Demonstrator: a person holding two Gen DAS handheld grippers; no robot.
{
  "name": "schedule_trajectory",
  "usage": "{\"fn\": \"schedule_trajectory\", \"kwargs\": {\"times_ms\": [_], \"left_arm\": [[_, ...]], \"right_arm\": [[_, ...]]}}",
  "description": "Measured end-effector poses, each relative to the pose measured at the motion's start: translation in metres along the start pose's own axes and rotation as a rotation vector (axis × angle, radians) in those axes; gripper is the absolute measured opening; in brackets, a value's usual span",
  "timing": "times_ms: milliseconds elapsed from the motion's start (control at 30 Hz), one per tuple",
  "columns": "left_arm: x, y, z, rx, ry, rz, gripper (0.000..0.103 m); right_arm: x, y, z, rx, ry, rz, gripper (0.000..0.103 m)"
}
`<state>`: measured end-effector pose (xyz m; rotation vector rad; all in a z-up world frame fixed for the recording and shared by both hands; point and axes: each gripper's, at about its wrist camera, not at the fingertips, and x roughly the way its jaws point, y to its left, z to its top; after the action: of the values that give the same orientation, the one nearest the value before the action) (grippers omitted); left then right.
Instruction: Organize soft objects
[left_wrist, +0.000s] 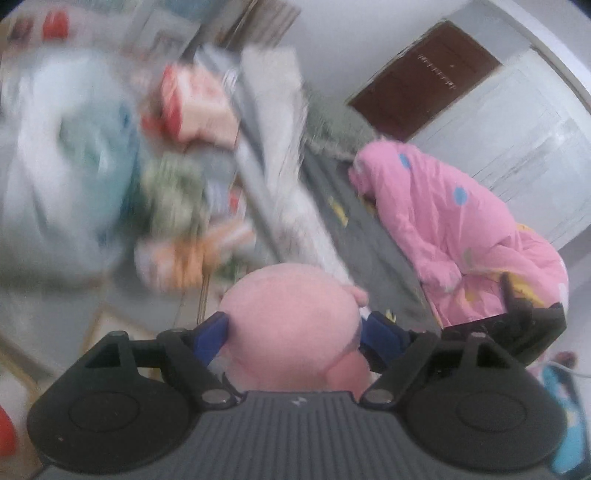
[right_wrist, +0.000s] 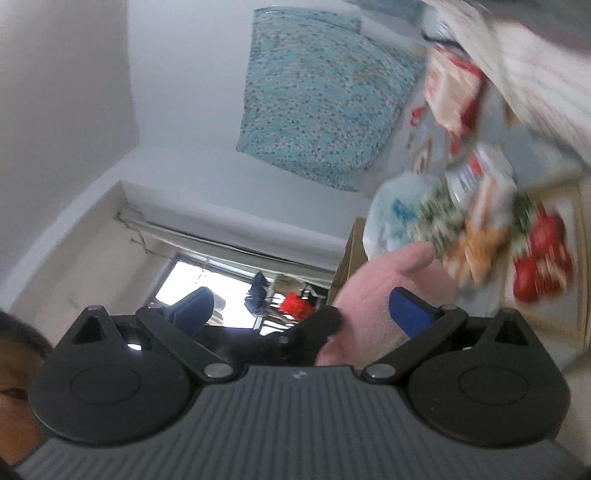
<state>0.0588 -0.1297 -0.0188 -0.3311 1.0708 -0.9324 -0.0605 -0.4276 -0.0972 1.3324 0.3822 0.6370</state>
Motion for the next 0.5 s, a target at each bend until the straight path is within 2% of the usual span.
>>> {"fn": "schedule_trajectory", "kwargs": {"times_ms": [100, 167, 267, 400, 500], "left_arm": [[0.017, 0.022, -0.011, -0.056, 0.049, -0.010, 0.083], [0.023, 0.032, -0.014, -0.065, 0.052, 0.001, 0.083], [0.020, 0.043, -0.015, -0.041, 0.015, 0.018, 0.089], [0.012, 0.053, -0.017, -0.021, -0.010, 0.026, 0.091], [0.004, 0.058, -0.017, 0.017, -0.048, 0.067, 0.092]], "right_arm": [[-0.006, -0.018, -0.013, 0.081, -0.018, -0.022, 0.103], [-0.001, -0.029, -0.018, 0.120, -0.020, -0.038, 0.103], [0.013, -0.035, -0.021, 0.165, -0.004, -0.035, 0.102], [0.044, -0.034, -0.018, 0.163, 0.019, -0.055, 0.101], [0.067, -0.032, -0.013, 0.147, 0.040, -0.091, 0.101]]}}
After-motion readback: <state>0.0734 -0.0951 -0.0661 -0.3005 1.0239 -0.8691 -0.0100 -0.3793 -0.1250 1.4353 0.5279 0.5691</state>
